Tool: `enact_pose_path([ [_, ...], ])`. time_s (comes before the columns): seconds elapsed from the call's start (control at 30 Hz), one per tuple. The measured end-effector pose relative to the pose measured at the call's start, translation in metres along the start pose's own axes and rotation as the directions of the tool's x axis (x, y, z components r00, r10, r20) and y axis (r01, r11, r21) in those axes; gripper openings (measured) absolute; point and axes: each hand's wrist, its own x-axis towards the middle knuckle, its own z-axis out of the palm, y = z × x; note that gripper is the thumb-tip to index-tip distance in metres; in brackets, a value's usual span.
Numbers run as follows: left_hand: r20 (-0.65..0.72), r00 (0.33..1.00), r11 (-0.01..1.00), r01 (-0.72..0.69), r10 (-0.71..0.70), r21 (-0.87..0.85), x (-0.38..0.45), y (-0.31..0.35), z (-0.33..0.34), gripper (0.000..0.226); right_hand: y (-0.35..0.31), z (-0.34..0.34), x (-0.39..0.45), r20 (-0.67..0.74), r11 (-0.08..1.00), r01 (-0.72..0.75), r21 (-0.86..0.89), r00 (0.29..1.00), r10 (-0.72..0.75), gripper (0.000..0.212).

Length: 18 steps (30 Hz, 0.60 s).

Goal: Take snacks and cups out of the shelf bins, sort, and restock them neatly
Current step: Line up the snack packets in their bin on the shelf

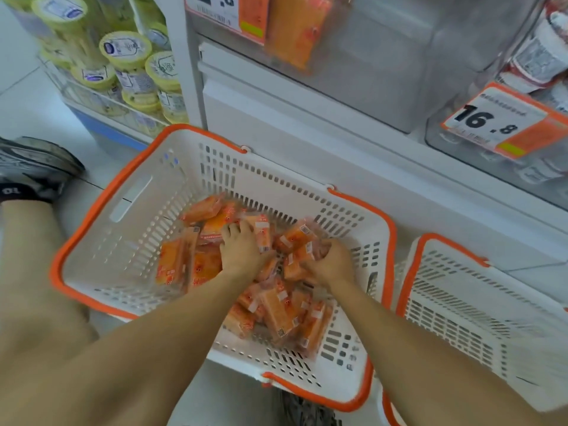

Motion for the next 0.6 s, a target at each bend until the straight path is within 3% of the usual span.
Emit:
enact_pose_path([
  [0.1,0.006,1.0,0.992,0.003,-0.002,-0.126,-0.002,0.004,-0.012,0.077,-0.011,-0.01,0.011,0.091,0.994,0.026,0.11,0.995,-0.036,0.045],
  [0.17,0.075,0.997,0.979,0.007,0.008,-0.203,-0.007,0.001,-0.03,0.07,-0.02,-0.015,0.016,0.184,0.99,0.03,0.137,0.981,-0.055,0.058],
  [0.23,0.184,0.983,0.921,0.056,0.017,-0.386,-0.015,-0.007,-0.052,0.066,-0.03,-0.021,0.016,0.268,0.992,0.012,0.126,0.962,-0.045,0.075],
  [0.33,0.441,0.889,0.599,0.288,0.122,-0.747,-0.037,-0.019,-0.08,0.074,-0.044,-0.029,0.012,0.297,0.981,0.046,0.187,0.95,-0.101,0.08],
  [0.43,0.492,0.843,0.501,0.336,0.218,-0.797,-0.052,-0.029,-0.081,0.052,-0.065,-0.032,-0.004,0.173,0.933,0.122,0.338,0.967,-0.189,0.054],
  [0.5,0.511,0.816,0.348,0.413,0.269,-0.842,-0.057,-0.032,-0.076,0.037,-0.076,-0.03,-0.019,0.172,0.895,0.147,0.42,0.956,-0.238,0.046],
  [0.53,0.512,0.814,0.271,0.445,0.273,-0.853,-0.06,-0.03,-0.075,0.035,-0.078,-0.026,-0.025,0.192,0.892,0.18,0.415,0.941,-0.279,0.045],
  [0.6,0.512,0.828,0.13,0.495,0.23,-0.859,-0.062,-0.024,-0.075,0.053,-0.079,-0.02,-0.037,0.279,0.887,0.258,0.383,0.883,-0.377,0.042],
])
